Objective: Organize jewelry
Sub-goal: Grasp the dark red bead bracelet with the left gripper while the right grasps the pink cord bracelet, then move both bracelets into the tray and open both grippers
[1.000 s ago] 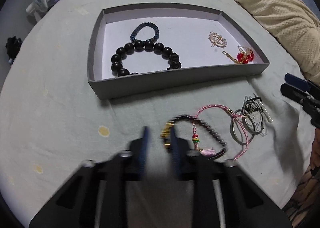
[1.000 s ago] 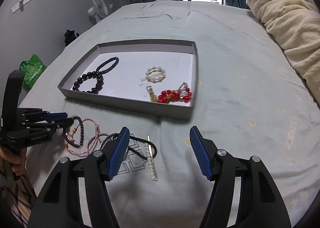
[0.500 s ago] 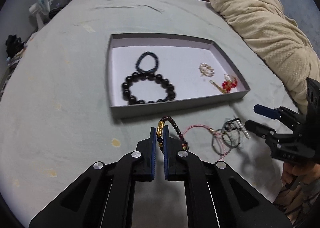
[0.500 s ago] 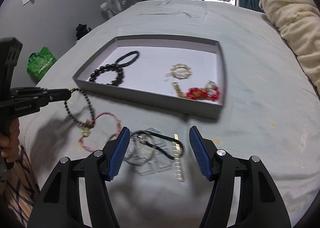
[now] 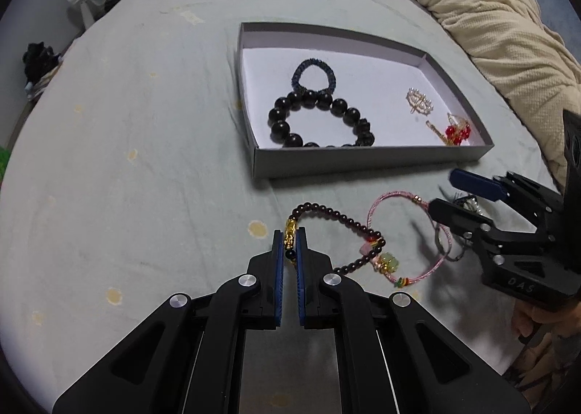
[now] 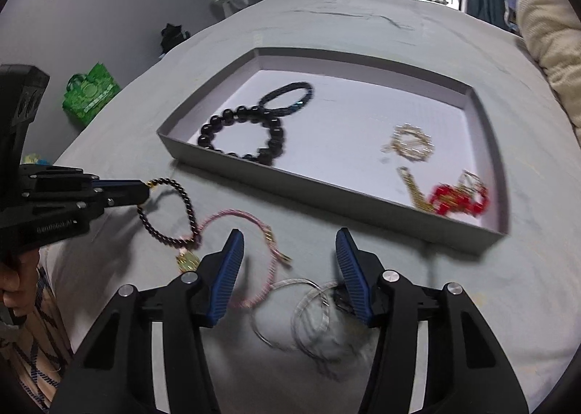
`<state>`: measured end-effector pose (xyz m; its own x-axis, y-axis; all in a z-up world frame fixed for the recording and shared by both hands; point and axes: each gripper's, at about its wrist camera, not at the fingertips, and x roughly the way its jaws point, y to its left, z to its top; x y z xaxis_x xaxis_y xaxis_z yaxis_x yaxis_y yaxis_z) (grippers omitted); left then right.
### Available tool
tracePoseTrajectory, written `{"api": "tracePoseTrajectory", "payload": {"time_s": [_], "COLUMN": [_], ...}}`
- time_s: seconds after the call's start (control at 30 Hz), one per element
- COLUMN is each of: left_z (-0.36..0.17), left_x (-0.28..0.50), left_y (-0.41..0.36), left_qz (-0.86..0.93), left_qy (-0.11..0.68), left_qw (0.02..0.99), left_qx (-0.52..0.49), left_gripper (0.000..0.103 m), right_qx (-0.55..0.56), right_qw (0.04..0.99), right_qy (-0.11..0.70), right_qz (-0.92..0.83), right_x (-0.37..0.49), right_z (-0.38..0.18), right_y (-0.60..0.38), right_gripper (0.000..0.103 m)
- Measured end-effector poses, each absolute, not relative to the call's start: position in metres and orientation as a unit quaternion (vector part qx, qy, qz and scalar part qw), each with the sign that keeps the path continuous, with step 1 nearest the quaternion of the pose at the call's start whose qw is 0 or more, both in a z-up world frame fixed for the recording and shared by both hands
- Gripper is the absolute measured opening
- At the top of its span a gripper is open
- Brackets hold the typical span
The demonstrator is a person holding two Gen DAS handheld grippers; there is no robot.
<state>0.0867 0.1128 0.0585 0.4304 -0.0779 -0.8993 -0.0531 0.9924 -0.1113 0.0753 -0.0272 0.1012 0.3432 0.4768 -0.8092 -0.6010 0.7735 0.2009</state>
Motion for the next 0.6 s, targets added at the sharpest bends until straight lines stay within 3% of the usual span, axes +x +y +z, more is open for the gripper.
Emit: {"api": "tracePoseTrajectory", "payload": {"time_s": [0.07,0.2,0.27,0.37,0.5,0.53,0.6], "left_z": [0.055,0.047,0.043,0.037,0.038,0.04,0.052], "left_x": [0.088,0.092,0.094,0.096,0.095,0.093,0.089], "left_y": [0.113,0.112,0.112,0.107,0.098,0.097,0.093], "left_qz": [-0.007,-0.001,0.004,0.009,0.013,0.01,-0.01], "left_qy": [0.538,0.548,0.553,0.555,0.546,0.541,0.522], "left_qw": [0.841,0.834,0.831,0.831,0.838,0.841,0.853], "left_qx": [-0.061,-0.059,-0.058,-0.045,-0.017,-0.013,-0.015], "left_gripper": [0.007,0.007,0.016,0.018,0.016,0.007,0.006], "right_qx": [-0.083,-0.108,-0.113,-0.124,-0.13,-0.13,-0.128], "right_qw": [0.812,0.811,0.814,0.815,0.818,0.819,0.822], "right_qy": [0.473,0.469,0.465,0.46,0.455,0.454,0.451], "right_qz": [0.333,0.332,0.33,0.329,0.327,0.326,0.322], "right_x": [0.076,0.074,0.072,0.07,0.067,0.067,0.067], "right_z": [0.094,0.082,0.082,0.083,0.084,0.086,0.089], "right_y": [-0.016,-0.007,-0.006,-0.006,-0.007,-0.009,-0.012], "right_gripper": [0.039,0.034,0.017,0.006,0.006,0.006,0.006]}}
